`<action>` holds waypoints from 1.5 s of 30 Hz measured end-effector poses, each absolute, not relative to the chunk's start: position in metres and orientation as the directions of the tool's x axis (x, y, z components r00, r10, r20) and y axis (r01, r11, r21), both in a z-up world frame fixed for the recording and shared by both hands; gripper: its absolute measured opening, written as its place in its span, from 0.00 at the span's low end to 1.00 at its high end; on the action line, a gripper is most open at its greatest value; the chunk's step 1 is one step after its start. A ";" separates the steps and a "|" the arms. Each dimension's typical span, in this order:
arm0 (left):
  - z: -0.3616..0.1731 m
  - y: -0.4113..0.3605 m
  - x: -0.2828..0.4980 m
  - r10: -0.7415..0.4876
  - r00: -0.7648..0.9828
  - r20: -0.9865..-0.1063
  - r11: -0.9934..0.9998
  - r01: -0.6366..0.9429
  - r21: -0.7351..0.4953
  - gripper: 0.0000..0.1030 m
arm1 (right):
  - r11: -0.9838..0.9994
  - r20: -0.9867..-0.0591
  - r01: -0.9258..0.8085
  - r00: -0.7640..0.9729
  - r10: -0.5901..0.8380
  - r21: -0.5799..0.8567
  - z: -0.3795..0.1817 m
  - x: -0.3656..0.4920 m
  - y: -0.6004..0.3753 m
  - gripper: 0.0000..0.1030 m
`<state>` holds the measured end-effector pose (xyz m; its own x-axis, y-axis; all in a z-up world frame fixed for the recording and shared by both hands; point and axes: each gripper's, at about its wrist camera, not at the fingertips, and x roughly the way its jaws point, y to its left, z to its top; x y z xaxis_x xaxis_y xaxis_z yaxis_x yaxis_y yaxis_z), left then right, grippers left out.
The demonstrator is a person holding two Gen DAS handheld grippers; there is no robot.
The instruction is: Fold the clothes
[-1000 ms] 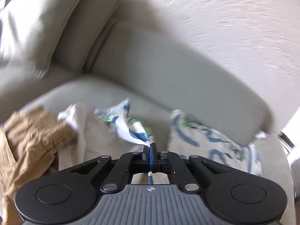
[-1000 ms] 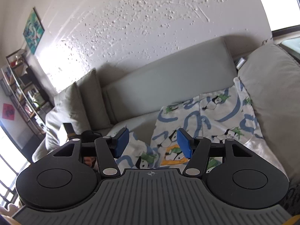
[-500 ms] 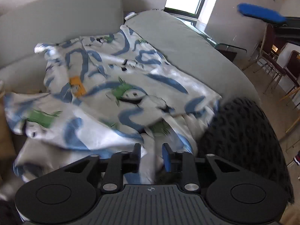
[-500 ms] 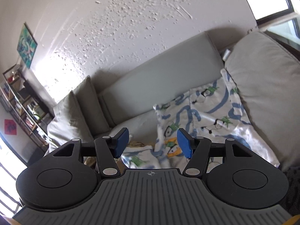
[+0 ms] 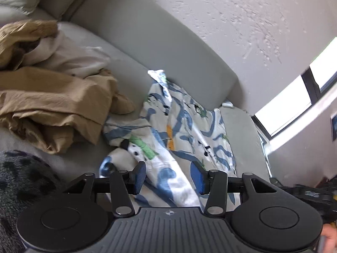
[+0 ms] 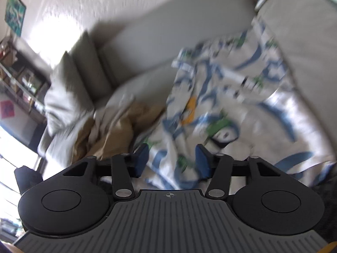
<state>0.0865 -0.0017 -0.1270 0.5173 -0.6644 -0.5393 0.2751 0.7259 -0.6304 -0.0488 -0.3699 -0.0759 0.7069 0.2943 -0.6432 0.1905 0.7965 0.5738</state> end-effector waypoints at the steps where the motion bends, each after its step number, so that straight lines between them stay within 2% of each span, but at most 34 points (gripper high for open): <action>1: -0.130 0.000 0.089 -0.665 0.514 -0.542 0.723 0.259 -0.640 0.44 | 0.779 -0.649 0.191 0.686 0.329 0.597 -0.085 -0.038 -0.367 0.44; 4: -0.134 0.011 0.093 -0.662 0.518 -0.542 0.719 0.237 -0.653 0.46 | 0.775 -0.661 0.192 0.664 0.349 0.602 -0.098 -0.006 -0.359 0.45; 6: -0.137 0.017 0.093 -0.665 0.523 -0.534 0.719 0.253 -0.648 0.46 | 0.782 -0.670 0.191 0.656 0.349 0.594 -0.104 0.014 -0.354 0.52; 14: -0.150 0.019 0.087 -0.697 0.518 -0.495 0.703 0.361 -0.613 0.48 | 0.805 -0.703 0.188 0.622 0.346 0.562 -0.129 0.096 -0.332 0.48; 24: -0.156 0.029 0.091 -0.740 0.507 -0.443 0.650 0.368 -0.665 0.48 | 0.864 -0.765 0.189 0.575 0.288 0.467 -0.165 0.184 -0.306 0.47; 31: -0.157 0.028 0.093 -0.745 0.502 -0.441 0.646 0.375 -0.665 0.48 | 0.898 -0.816 0.181 0.516 0.261 0.401 -0.192 0.207 -0.299 0.46; 36: -0.157 0.024 0.092 -0.736 0.504 -0.452 0.658 0.377 -0.651 0.48 | 0.934 -0.781 0.144 0.597 0.180 0.326 -0.171 0.196 -0.291 0.45; 39: -0.157 0.022 0.091 -0.726 0.509 -0.462 0.670 0.374 -0.641 0.49 | 0.929 -0.750 0.100 0.623 0.222 0.357 -0.162 0.194 -0.293 0.45; 45: -0.157 0.023 0.089 -0.727 0.513 -0.456 0.668 0.375 -0.643 0.49 | 0.917 -0.785 0.114 0.564 0.257 0.382 -0.176 0.210 -0.295 0.45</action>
<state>0.0890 0.0232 -0.1573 0.5133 -0.7272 -0.4557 0.3753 0.6677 -0.6429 0.2095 -0.2947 -0.1765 0.5636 0.2569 -0.7851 0.1141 0.9171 0.3820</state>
